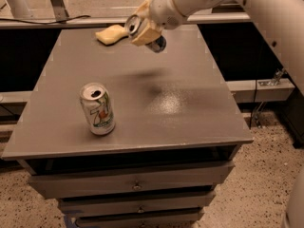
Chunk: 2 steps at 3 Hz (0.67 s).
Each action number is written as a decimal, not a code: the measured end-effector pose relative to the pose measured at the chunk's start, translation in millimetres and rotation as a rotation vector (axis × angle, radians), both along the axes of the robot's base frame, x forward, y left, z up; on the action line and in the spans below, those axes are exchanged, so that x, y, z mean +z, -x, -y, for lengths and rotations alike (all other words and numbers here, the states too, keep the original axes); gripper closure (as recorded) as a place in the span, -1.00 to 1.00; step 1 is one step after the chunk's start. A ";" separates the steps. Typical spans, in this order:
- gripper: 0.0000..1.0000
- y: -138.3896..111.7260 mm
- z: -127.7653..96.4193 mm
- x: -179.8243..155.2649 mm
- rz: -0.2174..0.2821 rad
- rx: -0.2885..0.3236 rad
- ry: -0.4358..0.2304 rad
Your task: Knock redbull can over
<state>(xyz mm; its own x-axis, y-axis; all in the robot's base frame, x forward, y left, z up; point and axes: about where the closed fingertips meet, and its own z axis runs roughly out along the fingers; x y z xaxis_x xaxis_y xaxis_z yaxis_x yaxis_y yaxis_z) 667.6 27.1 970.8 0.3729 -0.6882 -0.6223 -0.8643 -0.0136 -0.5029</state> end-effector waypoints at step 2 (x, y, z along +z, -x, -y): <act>1.00 29.4 -48.3 -57.1 0.086 0.146 0.366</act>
Offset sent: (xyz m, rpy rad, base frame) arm -0.0363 0.0672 -0.0891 -0.5548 -0.1054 0.2059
